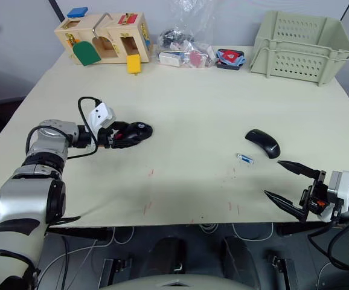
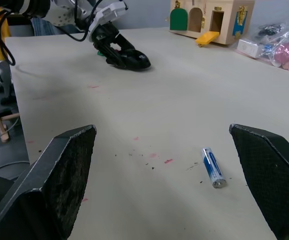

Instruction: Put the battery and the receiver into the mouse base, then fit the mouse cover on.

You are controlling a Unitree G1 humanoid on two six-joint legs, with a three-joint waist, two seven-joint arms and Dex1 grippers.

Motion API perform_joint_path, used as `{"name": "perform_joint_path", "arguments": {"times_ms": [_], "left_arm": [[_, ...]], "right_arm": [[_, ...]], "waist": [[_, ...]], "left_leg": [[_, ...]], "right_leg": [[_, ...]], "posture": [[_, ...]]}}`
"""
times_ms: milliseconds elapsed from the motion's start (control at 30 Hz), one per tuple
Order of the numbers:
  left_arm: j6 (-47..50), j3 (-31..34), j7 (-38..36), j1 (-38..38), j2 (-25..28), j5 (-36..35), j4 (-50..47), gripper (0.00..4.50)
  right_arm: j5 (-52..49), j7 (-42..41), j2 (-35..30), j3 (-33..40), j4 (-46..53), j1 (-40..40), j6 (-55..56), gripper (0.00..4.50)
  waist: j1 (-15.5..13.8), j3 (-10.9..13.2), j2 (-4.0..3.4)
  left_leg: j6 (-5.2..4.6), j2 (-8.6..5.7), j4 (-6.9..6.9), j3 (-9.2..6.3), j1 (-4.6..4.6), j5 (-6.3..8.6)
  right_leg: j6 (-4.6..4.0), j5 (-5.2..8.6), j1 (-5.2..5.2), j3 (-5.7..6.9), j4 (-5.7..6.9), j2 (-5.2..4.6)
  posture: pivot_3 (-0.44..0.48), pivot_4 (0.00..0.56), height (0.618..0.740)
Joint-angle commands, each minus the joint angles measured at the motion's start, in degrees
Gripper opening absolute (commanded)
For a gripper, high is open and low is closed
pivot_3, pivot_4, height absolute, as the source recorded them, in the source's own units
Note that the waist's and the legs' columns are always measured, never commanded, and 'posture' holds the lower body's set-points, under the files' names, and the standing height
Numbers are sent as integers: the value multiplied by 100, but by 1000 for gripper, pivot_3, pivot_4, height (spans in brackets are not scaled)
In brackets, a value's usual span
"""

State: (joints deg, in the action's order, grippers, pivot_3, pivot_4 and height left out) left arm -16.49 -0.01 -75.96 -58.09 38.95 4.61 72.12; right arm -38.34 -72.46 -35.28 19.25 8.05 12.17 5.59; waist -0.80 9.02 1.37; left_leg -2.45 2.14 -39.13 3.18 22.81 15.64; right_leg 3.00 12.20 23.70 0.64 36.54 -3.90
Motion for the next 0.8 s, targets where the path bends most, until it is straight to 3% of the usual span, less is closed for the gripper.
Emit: {"name": "perform_joint_path", "arguments": {"times_ms": [33,200,367,667,800], "left_arm": [[-11,38,-544,-90,-62,-263,-519,3033],[462,-86,-1122,238,-340,-575,-1658,3033],[1231,-350,-1146,842,-585,-765,-3300,3033],[2690,-1022,-295,2060,-848,-728,-6225,3033],[3193,-1377,123,2481,-985,-644,-7044,3033]], "right_arm": [[-118,-69,-8,137,126,-16,71,4500],[-82,-97,11,81,64,-87,73,4500],[-64,-121,-10,52,33,-160,40,4500],[-90,-170,-87,96,77,-156,-49,4500],[-95,-229,-129,88,109,-123,-87,4500]], "waist": [[0,0,0],[1,0,0],[7,0,-1],[0,0,-1],[-6,-2,-5]], "left_leg": [[0,0,0,0,0,0],[0,0,-2,-1,1,0],[0,1,-3,-3,0,0],[0,0,-7,-31,-2,0],[0,0,-7,-34,-4,0]], "right_leg": [[0,0,0,0,0,0],[0,0,0,-1,1,0],[-1,0,0,-2,6,1],[-1,0,0,-3,10,2],[-1,1,-1,-7,9,3]], "posture": [[0,150,740],[0,150,740],[0,150,740],[0,150,740],[0,150,740]]}}
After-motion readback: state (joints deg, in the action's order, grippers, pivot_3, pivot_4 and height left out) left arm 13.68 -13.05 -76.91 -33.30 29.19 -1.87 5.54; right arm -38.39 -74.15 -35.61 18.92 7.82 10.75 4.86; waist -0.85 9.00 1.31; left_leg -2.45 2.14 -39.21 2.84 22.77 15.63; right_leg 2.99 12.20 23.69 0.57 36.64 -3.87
